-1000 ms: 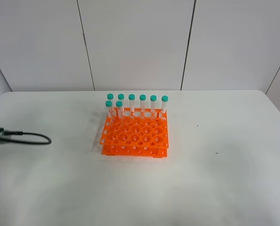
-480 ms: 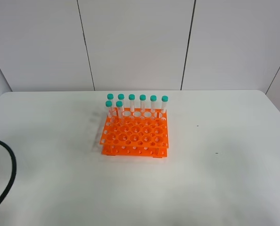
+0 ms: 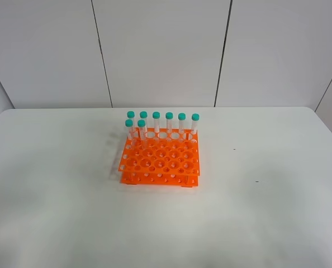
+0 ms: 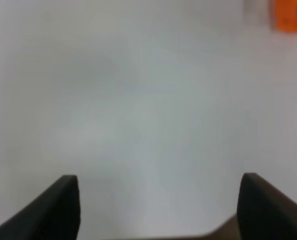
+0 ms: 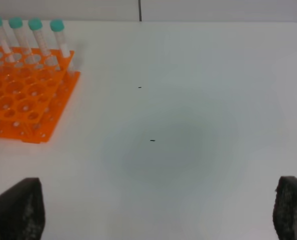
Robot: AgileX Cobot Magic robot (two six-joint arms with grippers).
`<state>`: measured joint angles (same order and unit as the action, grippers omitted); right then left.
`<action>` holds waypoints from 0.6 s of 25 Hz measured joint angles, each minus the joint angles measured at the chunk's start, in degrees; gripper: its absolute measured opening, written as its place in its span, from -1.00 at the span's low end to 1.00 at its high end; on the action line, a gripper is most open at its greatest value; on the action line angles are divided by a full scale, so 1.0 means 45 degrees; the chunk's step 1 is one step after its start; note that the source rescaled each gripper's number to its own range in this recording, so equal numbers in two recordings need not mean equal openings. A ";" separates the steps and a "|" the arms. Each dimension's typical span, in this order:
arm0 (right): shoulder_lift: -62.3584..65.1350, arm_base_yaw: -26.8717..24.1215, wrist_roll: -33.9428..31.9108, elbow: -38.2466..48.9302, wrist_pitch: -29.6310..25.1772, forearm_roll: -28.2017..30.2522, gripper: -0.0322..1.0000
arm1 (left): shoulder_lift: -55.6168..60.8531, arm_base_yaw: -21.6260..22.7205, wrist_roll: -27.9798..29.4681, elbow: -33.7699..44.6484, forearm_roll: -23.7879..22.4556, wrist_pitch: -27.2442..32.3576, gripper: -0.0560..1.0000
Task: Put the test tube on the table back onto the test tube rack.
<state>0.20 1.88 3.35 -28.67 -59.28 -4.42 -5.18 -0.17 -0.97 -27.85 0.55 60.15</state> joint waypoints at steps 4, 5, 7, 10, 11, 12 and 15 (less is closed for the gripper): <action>0.0000 0.0000 0.0000 0.0000 0.0000 0.0000 1.00 | 0.1142 0.0000 -0.0005 0.0000 0.0005 0.0014 1.00; 0.0000 0.0000 0.0000 0.0000 0.0000 0.0000 1.00 | 0.1181 0.0000 -0.0005 0.0000 0.0005 0.0014 1.00; 0.0000 0.0000 0.0000 0.0000 0.0000 0.0000 1.00 | 0.1208 0.0000 -0.0005 0.0000 0.0015 0.0014 1.00; 0.0000 0.0000 0.0000 0.0000 0.0000 0.0000 1.00 | 0.1232 0.0000 -0.0005 0.0012 0.0049 0.0014 1.00; 0.0000 0.0000 0.0000 0.0000 0.0000 0.0000 1.00 | 0.1232 0.0000 -0.0005 0.0012 0.0049 0.0014 1.00; 0.0000 0.0000 0.0000 0.0000 0.0000 0.0000 1.00 | 0.1232 0.0000 -0.0005 0.0012 0.0049 0.0014 1.00; 0.0000 0.0000 0.0000 0.0000 0.0000 0.0000 1.00 | 0.1232 0.0000 -0.0005 0.0012 0.0054 0.0014 1.00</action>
<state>0.20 1.88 3.35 -28.67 -59.28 -4.42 0.37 -0.17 -0.99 -27.80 0.79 60.21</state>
